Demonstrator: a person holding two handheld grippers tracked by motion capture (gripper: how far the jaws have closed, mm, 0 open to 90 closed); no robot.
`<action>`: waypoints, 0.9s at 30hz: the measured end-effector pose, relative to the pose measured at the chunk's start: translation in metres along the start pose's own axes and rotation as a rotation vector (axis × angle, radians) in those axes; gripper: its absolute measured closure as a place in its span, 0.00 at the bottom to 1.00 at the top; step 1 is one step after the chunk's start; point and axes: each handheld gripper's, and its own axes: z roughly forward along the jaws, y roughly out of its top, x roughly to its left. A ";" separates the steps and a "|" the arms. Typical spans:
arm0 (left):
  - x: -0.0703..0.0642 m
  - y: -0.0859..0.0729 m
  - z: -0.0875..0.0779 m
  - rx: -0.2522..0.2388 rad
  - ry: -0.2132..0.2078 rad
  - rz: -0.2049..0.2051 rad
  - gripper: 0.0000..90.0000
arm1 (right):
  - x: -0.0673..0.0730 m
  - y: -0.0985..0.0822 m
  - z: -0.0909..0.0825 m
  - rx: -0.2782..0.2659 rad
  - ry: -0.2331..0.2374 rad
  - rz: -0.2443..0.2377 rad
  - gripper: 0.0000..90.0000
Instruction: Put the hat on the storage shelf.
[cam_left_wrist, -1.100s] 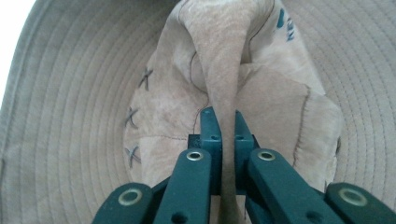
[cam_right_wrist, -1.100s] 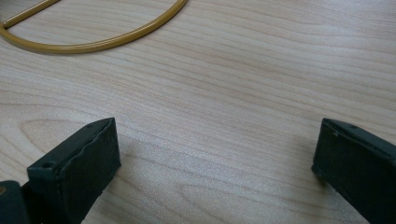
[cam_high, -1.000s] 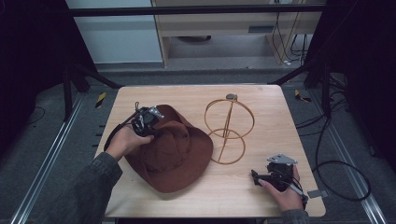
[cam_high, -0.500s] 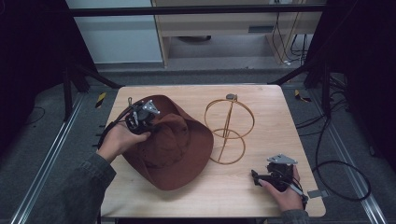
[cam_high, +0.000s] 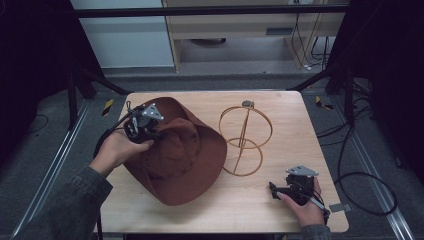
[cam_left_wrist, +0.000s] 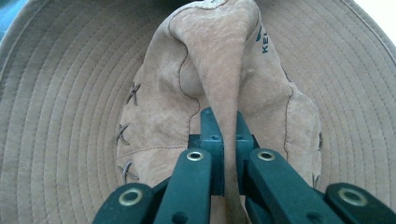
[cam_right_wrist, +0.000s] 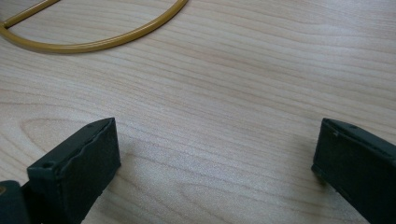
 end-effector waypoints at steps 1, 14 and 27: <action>-0.001 0.000 -0.004 -0.005 -0.001 0.000 0.99 | 0.000 0.000 0.000 0.000 0.000 0.001 0.01; -0.007 -0.007 -0.028 -0.031 0.005 0.017 0.99 | 0.000 0.000 0.000 0.000 0.000 0.000 0.01; -0.018 -0.010 -0.052 -0.069 0.009 0.041 0.99 | 0.000 0.000 0.000 -0.001 -0.001 -0.001 0.01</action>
